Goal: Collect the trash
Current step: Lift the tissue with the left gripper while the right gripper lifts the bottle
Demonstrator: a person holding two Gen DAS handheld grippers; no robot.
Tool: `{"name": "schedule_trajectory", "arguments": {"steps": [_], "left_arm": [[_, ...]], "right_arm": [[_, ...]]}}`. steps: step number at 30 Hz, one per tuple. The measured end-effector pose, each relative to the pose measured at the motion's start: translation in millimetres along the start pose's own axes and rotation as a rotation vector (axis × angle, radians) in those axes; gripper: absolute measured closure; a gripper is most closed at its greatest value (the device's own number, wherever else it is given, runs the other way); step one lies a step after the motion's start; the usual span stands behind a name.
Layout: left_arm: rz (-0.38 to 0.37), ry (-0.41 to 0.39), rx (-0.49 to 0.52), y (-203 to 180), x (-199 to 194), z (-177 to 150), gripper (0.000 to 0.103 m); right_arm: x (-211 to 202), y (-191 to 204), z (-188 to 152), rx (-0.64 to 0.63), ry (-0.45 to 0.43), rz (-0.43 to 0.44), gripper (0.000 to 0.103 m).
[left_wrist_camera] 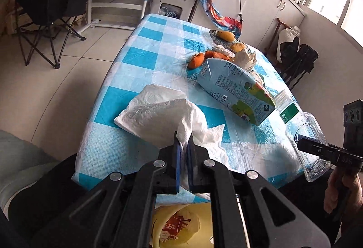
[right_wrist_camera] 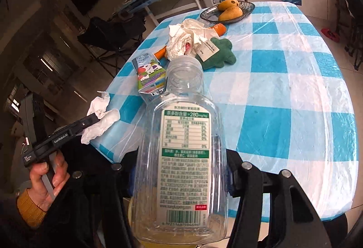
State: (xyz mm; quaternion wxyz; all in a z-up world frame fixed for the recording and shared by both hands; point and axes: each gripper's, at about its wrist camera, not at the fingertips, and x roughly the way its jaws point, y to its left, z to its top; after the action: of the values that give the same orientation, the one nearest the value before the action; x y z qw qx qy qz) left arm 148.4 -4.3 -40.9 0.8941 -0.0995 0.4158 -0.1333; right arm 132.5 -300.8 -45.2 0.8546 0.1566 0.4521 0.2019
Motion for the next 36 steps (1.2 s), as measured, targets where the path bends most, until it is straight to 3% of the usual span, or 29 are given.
{"name": "schedule_trajectory", "arguments": {"steps": [7, 16, 27, 36], "left_arm": [[-0.019, -0.017, -0.041, 11.1, -12.9, -4.0, 0.097], [-0.028, -0.038, -0.030, 8.0, -22.6, -5.0, 0.097], [-0.017, -0.041, -0.022, 7.7, -32.4, -13.7, 0.097], [-0.018, -0.045, -0.009, 5.5, -48.5, -28.9, 0.097]], "right_arm": [[2.4, -23.0, -13.9, 0.237, -0.060, 0.156, 0.048], [-12.6, -46.4, -13.5, 0.393, -0.181, 0.276, 0.047], [-23.5, -33.2, -32.8, 0.386, -0.204, 0.337, 0.047], [-15.9, 16.0, -69.0, 0.266, -0.106, 0.320, 0.047]]}}
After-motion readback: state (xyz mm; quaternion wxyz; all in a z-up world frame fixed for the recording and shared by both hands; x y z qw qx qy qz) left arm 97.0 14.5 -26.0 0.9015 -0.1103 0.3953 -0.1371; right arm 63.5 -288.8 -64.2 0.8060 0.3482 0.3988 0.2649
